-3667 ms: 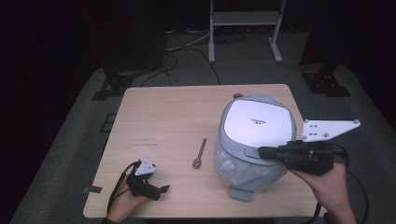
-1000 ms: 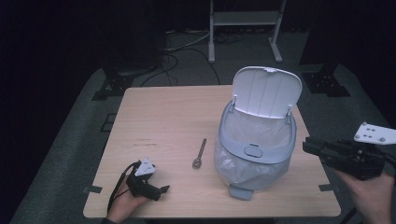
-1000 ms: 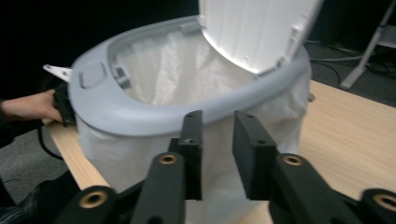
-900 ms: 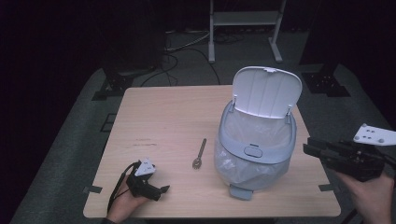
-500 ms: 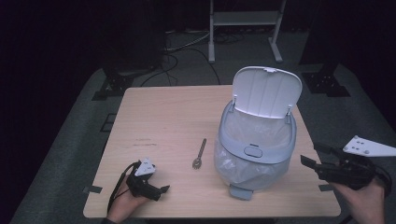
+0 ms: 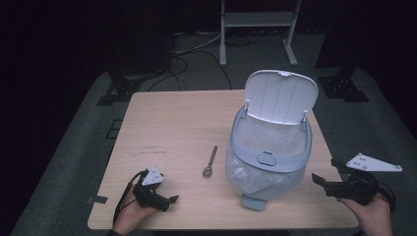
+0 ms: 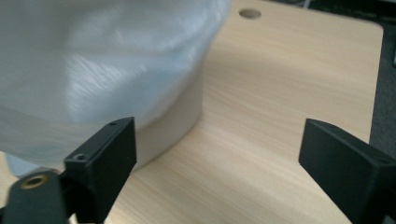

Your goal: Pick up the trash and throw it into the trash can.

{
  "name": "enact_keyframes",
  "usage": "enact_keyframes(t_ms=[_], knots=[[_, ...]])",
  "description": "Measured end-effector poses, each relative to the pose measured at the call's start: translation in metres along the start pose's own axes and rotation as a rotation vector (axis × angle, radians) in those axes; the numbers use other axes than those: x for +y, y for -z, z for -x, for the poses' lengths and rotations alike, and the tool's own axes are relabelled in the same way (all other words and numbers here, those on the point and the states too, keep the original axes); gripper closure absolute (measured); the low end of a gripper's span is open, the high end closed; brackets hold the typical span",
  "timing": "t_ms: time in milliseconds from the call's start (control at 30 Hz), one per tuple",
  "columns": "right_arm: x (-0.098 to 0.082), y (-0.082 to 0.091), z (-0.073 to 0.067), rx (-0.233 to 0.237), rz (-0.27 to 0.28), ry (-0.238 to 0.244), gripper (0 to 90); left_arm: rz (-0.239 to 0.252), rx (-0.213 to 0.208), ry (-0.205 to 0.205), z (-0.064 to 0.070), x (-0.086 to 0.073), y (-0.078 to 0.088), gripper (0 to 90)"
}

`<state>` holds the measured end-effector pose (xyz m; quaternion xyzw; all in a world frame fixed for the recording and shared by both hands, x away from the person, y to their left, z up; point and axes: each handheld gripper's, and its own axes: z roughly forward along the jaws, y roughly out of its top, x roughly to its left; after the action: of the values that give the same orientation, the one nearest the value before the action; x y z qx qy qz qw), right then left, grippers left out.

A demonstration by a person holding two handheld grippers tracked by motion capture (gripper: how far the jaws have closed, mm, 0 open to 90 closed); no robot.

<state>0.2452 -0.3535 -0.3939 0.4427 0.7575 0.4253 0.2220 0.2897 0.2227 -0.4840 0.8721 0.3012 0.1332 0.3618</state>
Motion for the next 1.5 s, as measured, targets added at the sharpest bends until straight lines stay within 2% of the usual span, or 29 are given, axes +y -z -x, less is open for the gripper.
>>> enact_keyframes(t_ms=[133, 267, 567, 700, 867, 1067, 1200, 1300, 1500], knots=[[-0.011, -0.011, 0.004, -0.016, -0.026, -0.015, 8.2, 0.002, 0.0, 0.003, 0.0, 0.0, 0.0, 0.0], [-0.022, -0.024, 0.006, -0.036, -0.062, -0.015, 0.9, 0.001, -0.001, 0.0, 0.0, 0.0, 0.0, 0.0], [-0.044, -0.047, 0.012, -0.042, -0.123, -0.037, 0.0, 0.005, 0.005, -0.009, 0.0, 0.0, 0.0, 0.0], [-0.051, -0.055, 0.013, -0.048, -0.152, -0.039, 0.0, 0.015, 0.003, 0.002, 0.0, 0.001, 0.001, 0.0], [-0.056, -0.061, 0.015, -0.049, -0.166, -0.044, 0.0, 0.013, 0.005, 0.003, 0.0, 0.004, 0.001, 0.0], [-0.063, -0.067, 0.018, -0.039, -0.183, -0.055, 0.0, 0.038, -0.008, 0.018, 0.002, 0.013, 0.001, 0.0], [-0.065, -0.071, 0.017, -0.045, -0.207, -0.032, 0.0, 0.045, -0.005, 0.013, 0.003, 0.019, 0.0, 0.0], [-0.065, -0.072, 0.016, -0.05, -0.208, -0.017, 0.0, 0.059, -0.005, 0.021, 0.003, 0.025, -0.001, 0.0], [-0.066, -0.072, 0.015, -0.056, -0.21, -0.006, 0.0, 0.079, -0.01, 0.009, 0.005, 0.041, -0.007, 0.0]])
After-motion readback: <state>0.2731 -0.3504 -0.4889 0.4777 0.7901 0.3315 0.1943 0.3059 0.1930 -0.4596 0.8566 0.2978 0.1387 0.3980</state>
